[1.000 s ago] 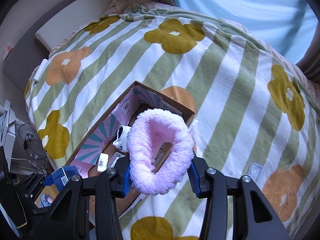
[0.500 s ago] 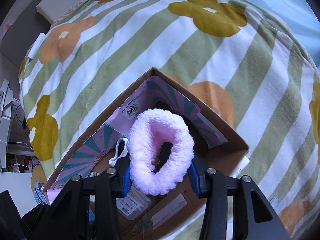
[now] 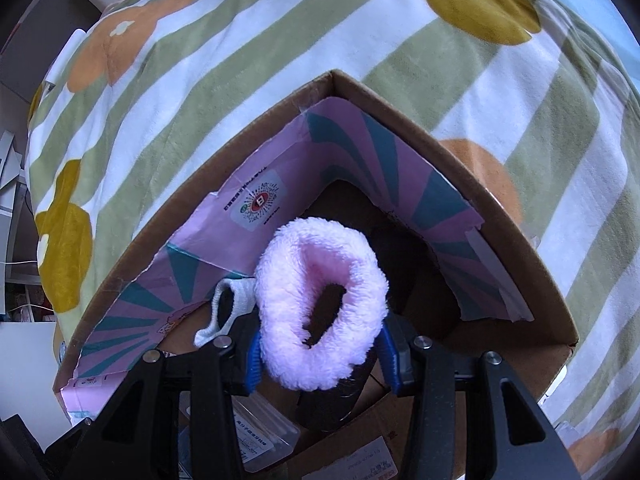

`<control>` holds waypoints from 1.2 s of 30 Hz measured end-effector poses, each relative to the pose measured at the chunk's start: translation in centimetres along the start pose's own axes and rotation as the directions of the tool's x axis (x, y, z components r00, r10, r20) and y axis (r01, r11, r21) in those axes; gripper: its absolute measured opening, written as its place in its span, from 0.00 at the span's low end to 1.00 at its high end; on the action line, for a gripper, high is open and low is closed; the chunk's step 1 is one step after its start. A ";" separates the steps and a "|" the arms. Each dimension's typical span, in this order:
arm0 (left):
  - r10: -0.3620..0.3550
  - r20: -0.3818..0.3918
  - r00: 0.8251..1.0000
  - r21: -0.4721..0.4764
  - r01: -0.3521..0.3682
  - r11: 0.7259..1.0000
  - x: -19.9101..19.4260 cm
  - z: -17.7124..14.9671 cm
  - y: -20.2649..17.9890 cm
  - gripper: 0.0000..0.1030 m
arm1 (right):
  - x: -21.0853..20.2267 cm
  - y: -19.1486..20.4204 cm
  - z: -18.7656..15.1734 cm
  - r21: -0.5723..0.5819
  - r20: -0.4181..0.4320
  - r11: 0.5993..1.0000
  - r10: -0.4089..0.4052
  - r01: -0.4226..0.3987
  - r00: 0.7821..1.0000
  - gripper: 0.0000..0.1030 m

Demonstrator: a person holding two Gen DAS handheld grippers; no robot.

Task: Organize objects
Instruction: 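Release blue box into cardboard box with left tool while right tool releases scrunchie, then withdraw both open tools from the box toward the earphone case and lipstick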

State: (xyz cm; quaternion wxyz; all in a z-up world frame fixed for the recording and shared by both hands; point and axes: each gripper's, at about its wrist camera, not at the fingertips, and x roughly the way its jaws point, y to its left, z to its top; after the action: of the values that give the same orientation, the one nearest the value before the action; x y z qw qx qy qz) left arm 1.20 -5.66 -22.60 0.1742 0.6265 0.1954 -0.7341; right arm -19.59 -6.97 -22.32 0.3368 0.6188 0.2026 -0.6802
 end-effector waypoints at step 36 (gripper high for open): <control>-0.031 0.127 0.991 0.030 0.028 0.999 -6.6 1.1 -0.8 1.00 | -10.1 -1.3 -3.9 0.066 0.121 0.998 -0.010 0.002 0.993 1.00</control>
State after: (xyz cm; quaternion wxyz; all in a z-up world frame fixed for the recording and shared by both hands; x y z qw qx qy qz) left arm 0.91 -5.45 -15.85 0.1664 0.5779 0.1826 -0.7778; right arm -17.71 -1.30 -13.23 0.3260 0.5865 0.1611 -0.7238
